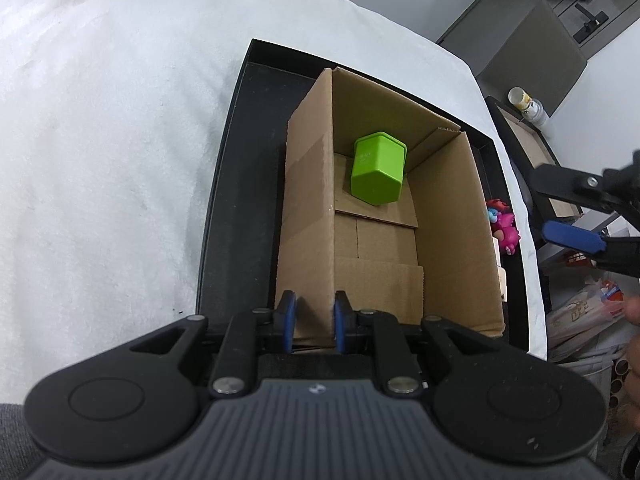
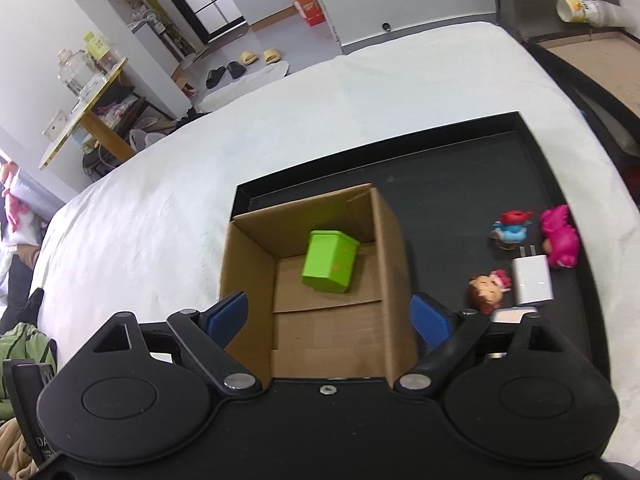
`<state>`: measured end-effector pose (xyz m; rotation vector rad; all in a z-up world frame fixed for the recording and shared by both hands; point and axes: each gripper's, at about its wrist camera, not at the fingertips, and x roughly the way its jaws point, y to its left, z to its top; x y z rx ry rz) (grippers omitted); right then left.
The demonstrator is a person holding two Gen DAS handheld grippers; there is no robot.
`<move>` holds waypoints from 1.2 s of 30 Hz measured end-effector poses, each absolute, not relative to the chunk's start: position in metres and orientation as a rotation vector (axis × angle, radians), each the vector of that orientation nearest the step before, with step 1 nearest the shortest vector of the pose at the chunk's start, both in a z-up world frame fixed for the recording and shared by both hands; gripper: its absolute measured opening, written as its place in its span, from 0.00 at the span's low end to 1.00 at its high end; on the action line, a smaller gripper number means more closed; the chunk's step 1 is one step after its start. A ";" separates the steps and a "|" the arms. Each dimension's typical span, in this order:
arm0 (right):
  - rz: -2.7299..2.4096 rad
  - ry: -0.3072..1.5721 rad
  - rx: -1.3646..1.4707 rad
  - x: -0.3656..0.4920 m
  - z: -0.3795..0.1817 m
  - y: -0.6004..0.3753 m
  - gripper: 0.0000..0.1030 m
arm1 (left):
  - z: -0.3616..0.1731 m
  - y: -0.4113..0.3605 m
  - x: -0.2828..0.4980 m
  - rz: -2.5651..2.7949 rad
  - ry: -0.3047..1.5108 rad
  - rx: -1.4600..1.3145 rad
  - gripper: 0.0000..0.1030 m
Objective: Organize rigid objects
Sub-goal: 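Move the right gripper to the cream cube figure and grasp it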
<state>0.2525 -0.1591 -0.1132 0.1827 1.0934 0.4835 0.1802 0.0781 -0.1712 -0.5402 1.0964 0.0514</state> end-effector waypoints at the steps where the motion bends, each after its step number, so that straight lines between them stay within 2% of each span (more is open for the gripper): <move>1: 0.477 1.090 0.186 0.253 -0.113 -0.165 0.86 | -0.171 0.078 0.180 0.054 1.097 -0.539 0.17; 23: 0.298 1.125 0.213 0.269 -0.150 -0.250 0.84 | -0.175 0.076 0.180 0.076 1.100 -0.538 0.18; 36: 0.215 1.203 0.062 0.272 -0.196 -0.238 0.80 | -0.177 0.075 0.182 0.078 1.105 -0.534 0.18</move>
